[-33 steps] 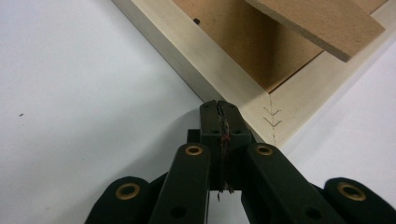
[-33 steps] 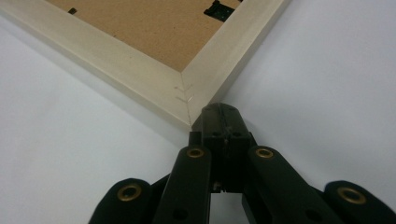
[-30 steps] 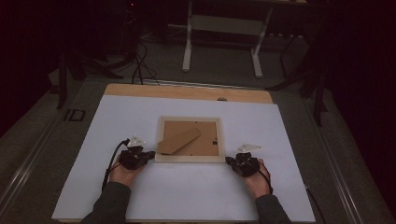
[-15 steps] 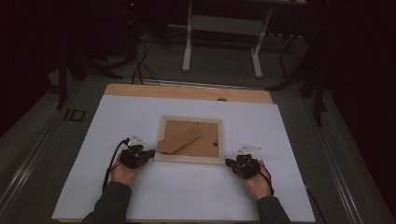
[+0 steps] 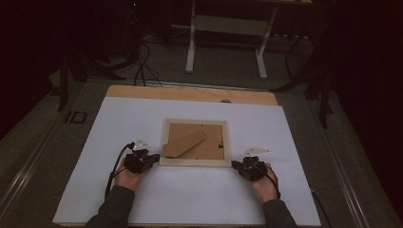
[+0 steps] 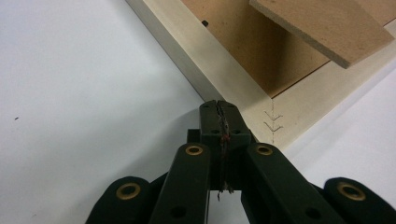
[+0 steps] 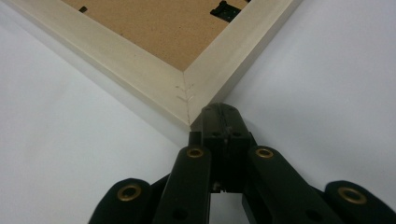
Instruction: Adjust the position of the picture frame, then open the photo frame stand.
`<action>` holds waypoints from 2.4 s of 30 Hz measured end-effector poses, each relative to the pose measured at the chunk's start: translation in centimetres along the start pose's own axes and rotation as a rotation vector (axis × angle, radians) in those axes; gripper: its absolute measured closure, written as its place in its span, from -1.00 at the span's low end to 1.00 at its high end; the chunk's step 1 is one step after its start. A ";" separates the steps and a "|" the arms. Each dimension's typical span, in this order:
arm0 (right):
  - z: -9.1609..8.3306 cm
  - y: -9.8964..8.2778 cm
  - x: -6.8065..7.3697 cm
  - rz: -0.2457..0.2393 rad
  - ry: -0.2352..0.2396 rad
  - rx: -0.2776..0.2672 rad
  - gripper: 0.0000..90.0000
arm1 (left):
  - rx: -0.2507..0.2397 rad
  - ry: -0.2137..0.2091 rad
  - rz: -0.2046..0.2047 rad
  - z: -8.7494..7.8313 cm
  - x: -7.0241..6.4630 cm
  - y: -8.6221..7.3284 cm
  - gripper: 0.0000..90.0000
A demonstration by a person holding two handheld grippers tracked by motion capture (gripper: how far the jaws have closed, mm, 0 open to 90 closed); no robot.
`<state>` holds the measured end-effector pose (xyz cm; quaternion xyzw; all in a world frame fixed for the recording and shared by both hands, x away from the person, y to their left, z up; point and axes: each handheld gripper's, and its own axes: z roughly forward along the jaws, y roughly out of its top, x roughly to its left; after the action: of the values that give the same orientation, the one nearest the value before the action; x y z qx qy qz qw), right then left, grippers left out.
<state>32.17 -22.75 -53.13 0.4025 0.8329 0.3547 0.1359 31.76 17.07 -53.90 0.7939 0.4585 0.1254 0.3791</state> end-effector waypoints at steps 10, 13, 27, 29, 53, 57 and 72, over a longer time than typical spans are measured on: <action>0.1 0.1 0.1 -0.008 -0.038 -0.028 0.88 | -0.003 0.000 -0.002 0.0 0.1 0.0 1.00; -0.1 0.2 0.1 -0.008 -0.042 -0.034 0.88 | -0.001 0.000 -0.005 -0.1 0.1 0.0 0.94; -0.9 0.1 -0.8 0.019 -0.062 -0.063 0.74 | -0.015 0.022 -0.042 -0.8 0.6 0.0 0.62; -0.8 0.1 -0.9 0.019 -0.064 -0.063 0.72 | -0.018 0.022 -0.049 -0.9 0.7 0.1 0.54; -1.1 0.3 -0.8 0.027 -0.050 -0.086 0.60 | -0.066 0.014 -0.098 -2.3 1.0 0.8 0.35; -1.2 0.2 -0.9 0.033 -0.048 -0.084 0.58 | -0.077 0.016 -0.091 -2.8 1.0 1.2 0.34; -1.4 0.2 -1.1 0.048 -0.042 -0.098 0.53 | -0.119 -0.023 -0.087 -3.7 0.8 2.9 0.27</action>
<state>32.26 -24.22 -52.03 0.4226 0.8015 0.3898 0.1645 31.98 18.67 -49.43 0.7505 0.4800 0.1266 0.4362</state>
